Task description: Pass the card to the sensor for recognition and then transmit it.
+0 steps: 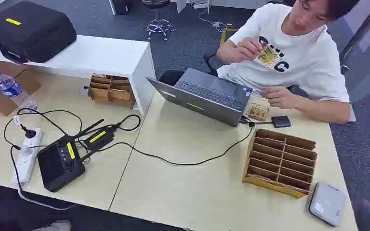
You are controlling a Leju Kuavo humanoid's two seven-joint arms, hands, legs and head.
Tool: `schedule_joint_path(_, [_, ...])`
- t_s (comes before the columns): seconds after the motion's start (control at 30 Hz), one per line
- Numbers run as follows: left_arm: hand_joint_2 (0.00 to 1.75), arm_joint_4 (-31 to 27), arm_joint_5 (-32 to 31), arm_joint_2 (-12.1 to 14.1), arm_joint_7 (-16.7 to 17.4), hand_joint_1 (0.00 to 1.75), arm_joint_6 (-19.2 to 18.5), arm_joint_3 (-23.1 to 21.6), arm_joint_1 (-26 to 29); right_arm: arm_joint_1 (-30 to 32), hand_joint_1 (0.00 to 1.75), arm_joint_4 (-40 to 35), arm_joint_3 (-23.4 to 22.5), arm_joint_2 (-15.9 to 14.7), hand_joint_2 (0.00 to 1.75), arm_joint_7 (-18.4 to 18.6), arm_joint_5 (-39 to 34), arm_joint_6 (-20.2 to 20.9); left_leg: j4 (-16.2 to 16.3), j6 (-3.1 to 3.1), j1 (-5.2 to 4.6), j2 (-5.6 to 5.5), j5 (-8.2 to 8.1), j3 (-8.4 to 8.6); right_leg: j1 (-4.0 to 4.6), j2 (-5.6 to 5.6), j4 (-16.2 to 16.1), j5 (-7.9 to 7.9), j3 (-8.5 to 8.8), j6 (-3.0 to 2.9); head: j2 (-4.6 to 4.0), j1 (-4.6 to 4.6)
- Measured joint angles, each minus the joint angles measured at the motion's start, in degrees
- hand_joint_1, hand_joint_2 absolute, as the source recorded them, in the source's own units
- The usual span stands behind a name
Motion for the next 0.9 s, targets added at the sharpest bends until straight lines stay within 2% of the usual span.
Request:
schedule_joint_path(0.03, [1.75, 0.0, -0.4, 0.2, -0.4, 0.00, -0.3, 0.0, -0.1, -2.7, 0.00, 2.4, 1.8, -1.8, 1.75, 4.1, 2.6, 3.8, 0.0, -0.01, 0.01, 0.05, 0.01, 0.01, 0.01, 0.06, 0.0, 0.08, -0.01, -0.05, 0.00, 0.02])
schedule_joint_path(0.1, [1.75, 0.0, -0.6, 0.5, -1.1, 0.00, -1.1, 0.0, -0.5, -9.1, 0.00, 8.7, 5.3, -5.0, 1.75, 10.0, 5.4, 10.4, 0.0, -0.05, 0.01, 0.14, 0.13, 0.00, 0.01, 0.16, 0.0, 0.24, -0.07, -0.04, 0.00, 0.00])
schedule_joint_path(0.23, [1.75, 0.2, -0.9, 1.4, -2.0, 0.00, -2.1, -0.1, -1.0, -23.7, 0.00, 21.6, 10.5, -9.0, 1.75, 17.4, 8.0, 18.3, 0.0, -0.02, 0.01, 0.12, 0.46, -0.10, 0.01, 0.16, 0.0, 0.49, -0.26, -0.01, 0.00, 0.00])
schedule_joint_path(0.33, [1.75, 0.2, -0.9, 1.8, -2.0, 0.00, -2.3, -0.1, -1.0, -30.2, 0.00, 27.6, 12.1, -10.4, 1.75, 18.9, 8.3, 20.0, 0.0, -0.01, 0.02, -0.13, 0.53, -0.16, 0.01, -0.06, 0.0, 0.50, -0.25, 0.00, 0.00, 0.00])
schedule_joint_path(0.5, [1.75, 0.6, -0.9, 2.5, -1.7, 0.00, -2.4, -1.2, -1.1, -40.9, 0.00, 38.6, 14.2, -11.4, 1.75, 25.3, 11.0, 25.9, 0.0, -0.03, 0.04, -0.07, 0.55, -0.29, 0.03, 0.00, 0.1, 0.51, -0.40, -0.01, 0.00, 0.00])
schedule_joint_path(0.67, [1.75, 1.1, -1.0, 2.9, -0.6, 0.00, -2.3, -3.0, -1.2, -51.6, 0.00, 52.2, 14.4, -11.4, 1.75, 29.1, 13.9, 27.3, 0.1, -0.06, 0.04, -0.14, 0.58, -0.33, 0.02, -0.07, 0.1, 0.52, -0.41, 0.01, 0.00, 0.02])
schedule_joint_path(0.9, [1.75, 1.5, -0.9, 2.9, -0.4, 0.00, -2.1, -4.4, -1.2, -55.5, 0.00, 60.1, 14.3, -11.3, 1.75, 29.5, 14.2, 26.7, 0.1, -0.07, 0.04, -0.16, 0.56, -0.43, 0.02, -0.08, 0.1, 0.51, -0.52, 0.01, 0.00, 0.02])
